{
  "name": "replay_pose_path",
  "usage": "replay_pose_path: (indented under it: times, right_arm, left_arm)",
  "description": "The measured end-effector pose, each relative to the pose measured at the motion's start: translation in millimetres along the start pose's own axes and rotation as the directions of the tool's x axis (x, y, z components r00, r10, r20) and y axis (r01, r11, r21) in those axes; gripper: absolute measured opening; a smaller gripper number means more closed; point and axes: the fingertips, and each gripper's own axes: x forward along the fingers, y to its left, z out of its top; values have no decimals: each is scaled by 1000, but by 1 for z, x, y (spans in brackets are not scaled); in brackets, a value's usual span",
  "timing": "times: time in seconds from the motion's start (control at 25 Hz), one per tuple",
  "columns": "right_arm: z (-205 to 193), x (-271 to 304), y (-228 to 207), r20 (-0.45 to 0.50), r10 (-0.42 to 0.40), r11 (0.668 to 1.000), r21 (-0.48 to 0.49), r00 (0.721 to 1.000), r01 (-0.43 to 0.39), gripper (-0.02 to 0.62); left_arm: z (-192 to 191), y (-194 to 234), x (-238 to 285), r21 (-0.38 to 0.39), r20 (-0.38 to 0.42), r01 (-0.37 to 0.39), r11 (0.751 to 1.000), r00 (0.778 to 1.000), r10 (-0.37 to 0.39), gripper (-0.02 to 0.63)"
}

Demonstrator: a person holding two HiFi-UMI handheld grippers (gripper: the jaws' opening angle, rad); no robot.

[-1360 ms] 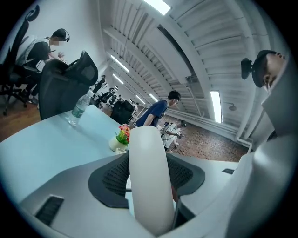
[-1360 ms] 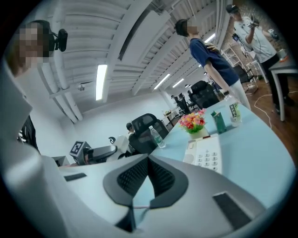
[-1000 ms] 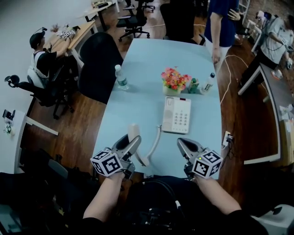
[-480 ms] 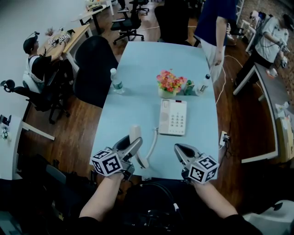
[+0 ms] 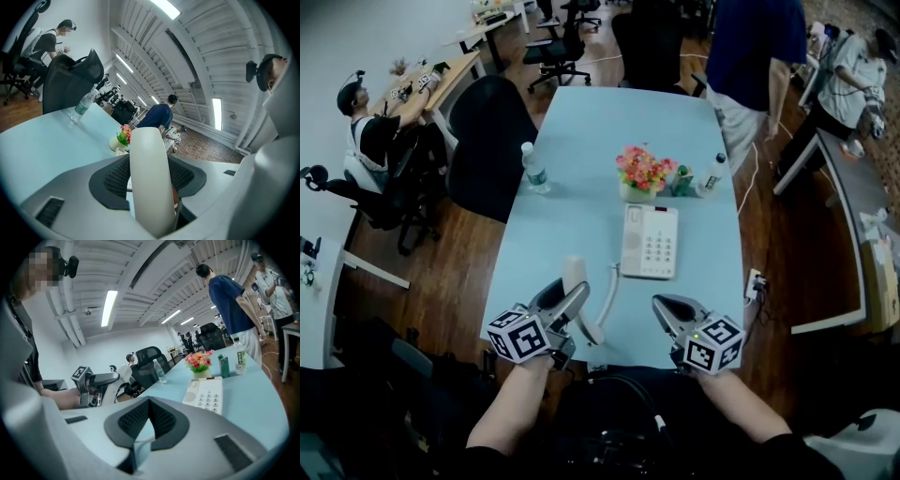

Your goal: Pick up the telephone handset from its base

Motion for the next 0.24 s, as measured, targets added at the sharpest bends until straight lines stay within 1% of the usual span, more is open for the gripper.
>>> replay_pose_path:
  times: [0.24]
  right_arm:
    - [0,3,-2,-6,17,1000,-4,1000,-17,14]
  left_arm:
    - [-2,1,2,9,-7,-3,1000,1000,3,239]
